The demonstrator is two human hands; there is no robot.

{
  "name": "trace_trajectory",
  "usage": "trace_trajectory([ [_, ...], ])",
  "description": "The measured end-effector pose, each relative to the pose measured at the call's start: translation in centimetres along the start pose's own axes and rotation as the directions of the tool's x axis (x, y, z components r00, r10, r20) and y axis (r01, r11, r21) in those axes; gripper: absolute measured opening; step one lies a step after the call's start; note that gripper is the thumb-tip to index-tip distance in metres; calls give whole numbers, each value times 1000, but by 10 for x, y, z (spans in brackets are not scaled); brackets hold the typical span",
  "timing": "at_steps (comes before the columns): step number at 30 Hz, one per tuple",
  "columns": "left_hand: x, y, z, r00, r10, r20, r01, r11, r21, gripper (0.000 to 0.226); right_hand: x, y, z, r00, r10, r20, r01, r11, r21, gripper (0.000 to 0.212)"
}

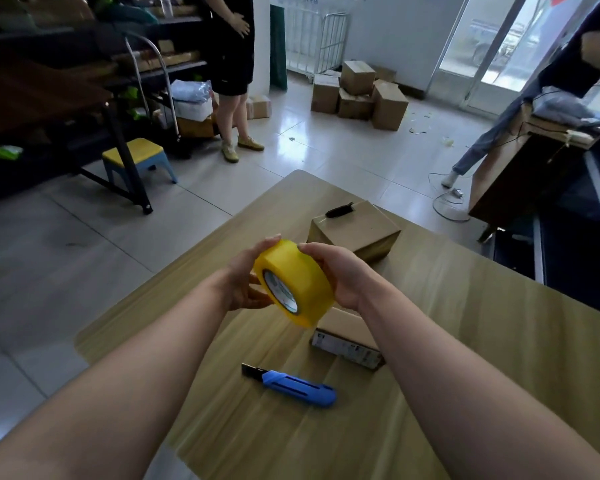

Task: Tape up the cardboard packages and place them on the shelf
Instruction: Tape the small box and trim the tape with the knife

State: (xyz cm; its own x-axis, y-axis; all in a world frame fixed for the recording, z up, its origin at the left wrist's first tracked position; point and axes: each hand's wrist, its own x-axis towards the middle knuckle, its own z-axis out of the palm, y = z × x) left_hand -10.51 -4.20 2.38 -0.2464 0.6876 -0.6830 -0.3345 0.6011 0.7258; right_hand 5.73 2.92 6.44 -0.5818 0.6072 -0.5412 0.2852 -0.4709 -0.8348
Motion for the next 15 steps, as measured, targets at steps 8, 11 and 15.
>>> trace_trajectory([
  [8, 9, -2, 0, 985, -132, 107, 144, 984, -108, 85, -3, 5, -8, 996, 12, 88, -9, 999, -33, 46],
  [11, 16, 3, 12, 999, -25, -46, 27, 999, 45, 84, -2, 7, -8, 999, 21, 30, -22, 1000, 19, 30],
  [15, 7, 11, 35, 869, 473, -147, -430, 868, 249, 55, 2, 9, -9, 991, 103, -81, -88, 980, 178, 42],
])
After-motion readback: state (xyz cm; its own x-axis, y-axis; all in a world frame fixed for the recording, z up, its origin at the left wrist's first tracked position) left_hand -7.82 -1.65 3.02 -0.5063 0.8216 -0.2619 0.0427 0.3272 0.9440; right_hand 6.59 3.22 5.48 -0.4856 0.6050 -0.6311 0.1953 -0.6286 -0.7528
